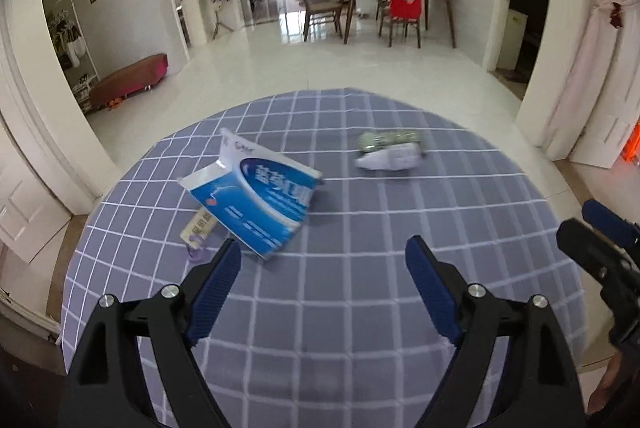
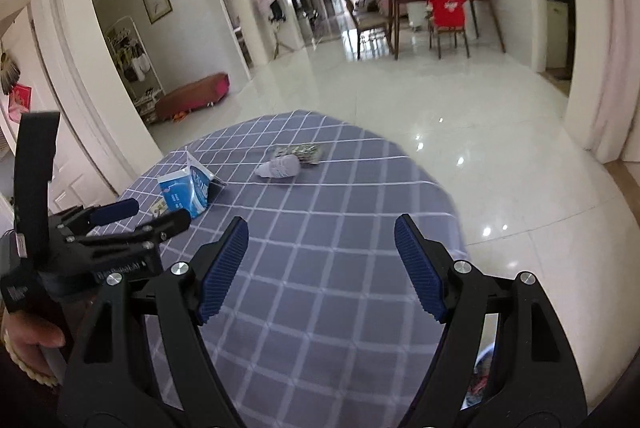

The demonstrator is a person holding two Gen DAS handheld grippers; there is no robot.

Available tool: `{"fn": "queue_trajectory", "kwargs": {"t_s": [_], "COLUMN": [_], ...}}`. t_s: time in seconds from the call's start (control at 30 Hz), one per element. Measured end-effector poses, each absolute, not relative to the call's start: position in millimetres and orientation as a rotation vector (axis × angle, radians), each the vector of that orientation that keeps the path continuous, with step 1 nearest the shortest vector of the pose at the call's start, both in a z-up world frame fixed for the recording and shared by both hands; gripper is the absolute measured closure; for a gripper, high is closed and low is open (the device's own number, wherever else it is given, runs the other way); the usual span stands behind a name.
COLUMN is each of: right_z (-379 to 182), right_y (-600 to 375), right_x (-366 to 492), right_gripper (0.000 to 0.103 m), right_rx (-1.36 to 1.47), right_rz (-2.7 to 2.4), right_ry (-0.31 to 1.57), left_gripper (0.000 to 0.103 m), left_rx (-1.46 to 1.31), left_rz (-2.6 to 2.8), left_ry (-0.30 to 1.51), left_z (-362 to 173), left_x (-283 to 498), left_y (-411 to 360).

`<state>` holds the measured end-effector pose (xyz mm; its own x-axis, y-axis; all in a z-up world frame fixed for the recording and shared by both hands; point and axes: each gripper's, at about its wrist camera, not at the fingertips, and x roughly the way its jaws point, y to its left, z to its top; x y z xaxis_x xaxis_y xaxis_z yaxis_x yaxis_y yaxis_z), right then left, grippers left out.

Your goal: Collect trash

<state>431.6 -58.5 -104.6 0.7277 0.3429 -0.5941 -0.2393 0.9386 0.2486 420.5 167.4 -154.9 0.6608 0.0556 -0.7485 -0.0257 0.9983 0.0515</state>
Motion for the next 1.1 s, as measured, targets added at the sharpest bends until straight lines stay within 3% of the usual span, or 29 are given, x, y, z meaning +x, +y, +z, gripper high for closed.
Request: {"fn": "queue_trajectory", "kwargs": {"t_s": [0.2, 0.5, 0.63, 0.77, 0.83, 1.1], "right_z": [-123.2, -136.5, -138.4, -138.4, -138.3, -140.5], "right_y": [-35.2, -16.4, -10.3, -7.8, -6.5, 24.6], "right_x": [480.4, 527.2, 533.5, 540.4, 542.3, 552.4], "right_gripper": [0.028, 0.028, 0.028, 0.028, 0.028, 0.028], "right_rx": [0.163, 0.158, 0.159, 0.158, 0.166, 0.127], "right_rz": [0.323, 0.336, 0.354, 0.364, 0.370, 0.373], "right_ry": [0.745, 0.787, 0.797, 0.810, 0.816, 0.845], "left_gripper": [0.020, 0.021, 0.041, 0.049, 0.067, 0.078], "left_rx": [-0.193, -0.276, -0.262, -0.266, -0.251, -0.221], "left_rz": [0.049, 0.106, 0.125, 0.112, 0.118, 0.071], "left_ry": [0.879, 0.957, 0.994, 0.989, 0.987, 0.933], "left_z": [-153.2, -176.6, -191.9, -191.0, -189.7, -181.5], "left_x": [458.1, 515.8, 527.8, 526.0, 520.9, 497.8], "left_y": [199.5, 206.7, 204.5, 206.4, 207.9, 218.5]}}
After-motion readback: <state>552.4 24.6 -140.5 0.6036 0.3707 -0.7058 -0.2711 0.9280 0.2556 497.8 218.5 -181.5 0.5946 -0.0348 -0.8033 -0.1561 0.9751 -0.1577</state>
